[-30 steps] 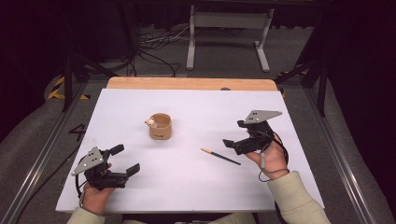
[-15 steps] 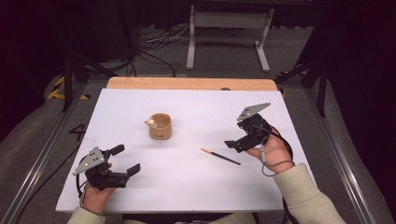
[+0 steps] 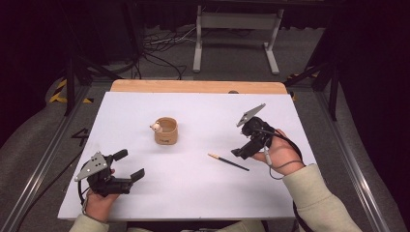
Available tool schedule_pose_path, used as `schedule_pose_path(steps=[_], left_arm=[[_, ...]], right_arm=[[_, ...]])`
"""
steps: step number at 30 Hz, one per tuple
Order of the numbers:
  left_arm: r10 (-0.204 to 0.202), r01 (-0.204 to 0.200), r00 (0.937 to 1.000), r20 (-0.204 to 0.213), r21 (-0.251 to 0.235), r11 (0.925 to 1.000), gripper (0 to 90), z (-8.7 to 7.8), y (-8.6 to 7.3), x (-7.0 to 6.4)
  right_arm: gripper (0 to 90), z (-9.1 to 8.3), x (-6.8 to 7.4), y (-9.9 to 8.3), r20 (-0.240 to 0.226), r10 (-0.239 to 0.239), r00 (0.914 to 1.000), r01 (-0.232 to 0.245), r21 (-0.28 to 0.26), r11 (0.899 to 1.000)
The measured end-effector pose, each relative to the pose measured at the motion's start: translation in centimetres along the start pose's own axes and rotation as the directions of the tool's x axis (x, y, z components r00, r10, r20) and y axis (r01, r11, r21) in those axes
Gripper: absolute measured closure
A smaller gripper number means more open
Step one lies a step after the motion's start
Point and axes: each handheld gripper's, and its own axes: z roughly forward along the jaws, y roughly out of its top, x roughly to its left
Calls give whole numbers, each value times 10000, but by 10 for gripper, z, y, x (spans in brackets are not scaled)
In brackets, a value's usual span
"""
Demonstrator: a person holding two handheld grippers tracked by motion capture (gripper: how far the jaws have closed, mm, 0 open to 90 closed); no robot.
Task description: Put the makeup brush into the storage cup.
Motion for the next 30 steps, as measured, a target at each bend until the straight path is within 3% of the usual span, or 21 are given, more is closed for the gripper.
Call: schedule_pose_path(steps=[4,10,20,30], left_arm=[[80,-80,10000,-9,62,9999,16,0,0,0],[113,-113,9999,5,109,9999,17,1,0,0],[154,-154,9999,24,205,9997,25,2,0,-1],[161,-162,9999,49,262,9995,26,3,0,-1]], right_arm=[[143,7,-3,3,-46,13,10000,-10,587,9983],[125,13,-7,6,148,33,9999,-47,962,9954],[153,30,-10,9,-68,57,10000,-41,2150,9766],[187,50,-7,7,-358,38,9994,63,2781,9605]])
